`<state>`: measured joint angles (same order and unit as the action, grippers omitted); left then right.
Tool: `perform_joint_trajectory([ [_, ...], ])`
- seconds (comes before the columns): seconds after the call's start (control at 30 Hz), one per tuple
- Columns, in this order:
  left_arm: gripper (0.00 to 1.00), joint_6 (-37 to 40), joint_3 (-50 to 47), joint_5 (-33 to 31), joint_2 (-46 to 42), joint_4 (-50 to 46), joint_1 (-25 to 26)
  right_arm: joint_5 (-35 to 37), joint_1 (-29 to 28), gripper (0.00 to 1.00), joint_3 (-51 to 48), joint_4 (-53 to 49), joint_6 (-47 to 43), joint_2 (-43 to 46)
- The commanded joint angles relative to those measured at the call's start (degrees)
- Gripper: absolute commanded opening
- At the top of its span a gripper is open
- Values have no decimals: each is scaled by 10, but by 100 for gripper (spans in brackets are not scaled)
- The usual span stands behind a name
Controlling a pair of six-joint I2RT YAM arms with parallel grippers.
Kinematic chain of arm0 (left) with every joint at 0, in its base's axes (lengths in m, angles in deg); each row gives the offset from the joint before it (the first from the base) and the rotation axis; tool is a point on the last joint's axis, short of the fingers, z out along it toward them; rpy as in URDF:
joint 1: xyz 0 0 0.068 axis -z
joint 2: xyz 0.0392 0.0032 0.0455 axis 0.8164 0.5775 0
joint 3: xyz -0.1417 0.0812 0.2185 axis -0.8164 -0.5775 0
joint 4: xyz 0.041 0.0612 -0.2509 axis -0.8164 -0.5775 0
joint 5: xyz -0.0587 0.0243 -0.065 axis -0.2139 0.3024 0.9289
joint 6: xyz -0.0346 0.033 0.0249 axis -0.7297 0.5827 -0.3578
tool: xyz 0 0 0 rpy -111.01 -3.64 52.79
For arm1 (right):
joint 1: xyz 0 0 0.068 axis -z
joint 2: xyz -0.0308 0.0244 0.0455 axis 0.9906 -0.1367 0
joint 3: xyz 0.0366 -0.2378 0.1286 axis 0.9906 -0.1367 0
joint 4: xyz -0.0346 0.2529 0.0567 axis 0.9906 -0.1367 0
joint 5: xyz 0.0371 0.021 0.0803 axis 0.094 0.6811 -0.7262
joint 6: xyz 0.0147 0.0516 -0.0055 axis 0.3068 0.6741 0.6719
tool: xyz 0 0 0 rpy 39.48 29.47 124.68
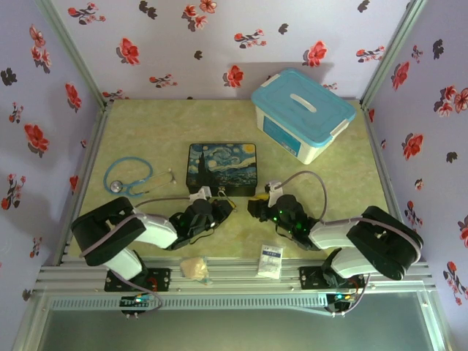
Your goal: Unlock a padlock with a key
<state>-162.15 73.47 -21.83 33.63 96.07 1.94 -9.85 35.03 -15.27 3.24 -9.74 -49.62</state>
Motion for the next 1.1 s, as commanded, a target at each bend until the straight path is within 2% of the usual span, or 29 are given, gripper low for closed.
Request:
perform_joint_trajectory([
  [0.0, 0, 50, 8, 17, -28, -89, -21, 48, 3, 43, 31, -27, 29, -15],
  [0.13, 0, 91, 18, 36, -73, -190, -46, 81, 3, 42, 43, -33, 44, -28],
  [0.3, 0, 171, 68, 31, -126, -371, -62, 65, 2, 42, 47, 11, 72, -63],
  [0.43, 0, 197, 75, 53, -123, -396, -84, 61, 3, 43, 43, 89, 103, -113],
  [0.63, 0, 219, 91, 83, -99, -406, -89, 53, -2, 44, 56, 159, 118, -178],
  [0.73, 0, 239, 108, 81, -95, -445, -89, 64, -8, 44, 51, 197, 112, -193],
  [0.87, 0, 275, 136, 56, -104, -522, -90, 112, -34, 45, 38, 174, 86, -175],
  [1.07, 0, 315, 178, 15, -100, -611, -91, 152, -84, 48, 71, 68, 24, -161],
])
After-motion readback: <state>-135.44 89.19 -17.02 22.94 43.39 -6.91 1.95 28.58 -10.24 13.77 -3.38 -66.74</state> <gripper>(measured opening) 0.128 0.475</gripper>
